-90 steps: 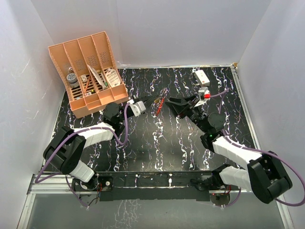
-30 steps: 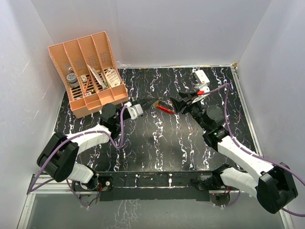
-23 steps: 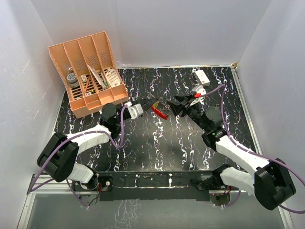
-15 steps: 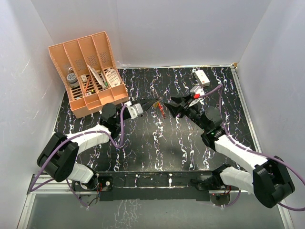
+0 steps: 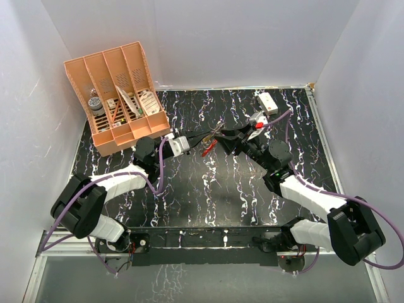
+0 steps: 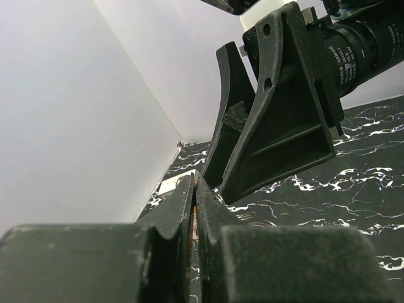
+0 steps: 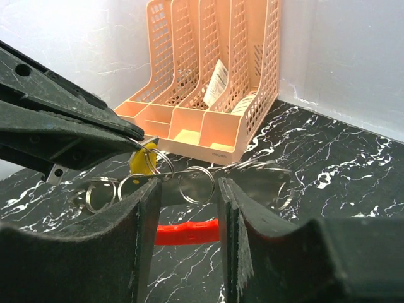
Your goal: Put the keys on the keyring
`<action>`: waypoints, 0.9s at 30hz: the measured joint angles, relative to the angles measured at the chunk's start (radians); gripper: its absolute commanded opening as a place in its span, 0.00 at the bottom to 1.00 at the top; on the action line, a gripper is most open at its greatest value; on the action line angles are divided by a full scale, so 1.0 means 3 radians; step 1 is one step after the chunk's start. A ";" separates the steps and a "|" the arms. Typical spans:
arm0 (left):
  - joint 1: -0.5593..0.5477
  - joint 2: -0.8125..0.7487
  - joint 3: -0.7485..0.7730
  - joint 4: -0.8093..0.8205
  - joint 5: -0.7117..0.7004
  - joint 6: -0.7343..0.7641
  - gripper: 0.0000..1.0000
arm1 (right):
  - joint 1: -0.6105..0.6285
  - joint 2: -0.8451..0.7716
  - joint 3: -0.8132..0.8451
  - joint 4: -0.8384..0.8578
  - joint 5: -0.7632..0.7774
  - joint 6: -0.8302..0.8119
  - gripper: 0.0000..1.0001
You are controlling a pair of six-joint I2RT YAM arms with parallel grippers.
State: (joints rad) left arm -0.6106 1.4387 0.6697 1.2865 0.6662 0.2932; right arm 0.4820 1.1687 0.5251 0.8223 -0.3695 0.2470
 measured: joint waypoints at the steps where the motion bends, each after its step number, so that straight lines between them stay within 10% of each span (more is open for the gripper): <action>1: 0.0000 0.0000 0.0000 0.0000 0.0001 -0.0006 0.00 | 0.0000 0.0001 0.0000 0.0019 -0.0003 0.0020 0.37; 27: 0.0000 0.0099 0.0013 0.0084 0.0065 -0.0117 0.00 | -0.0003 0.0286 0.0001 0.0423 -0.0076 0.0261 0.30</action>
State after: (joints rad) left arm -0.6106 1.4685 0.6735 1.3117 0.6857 0.2581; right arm 0.4812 1.2545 0.5255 0.9493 -0.3923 0.3252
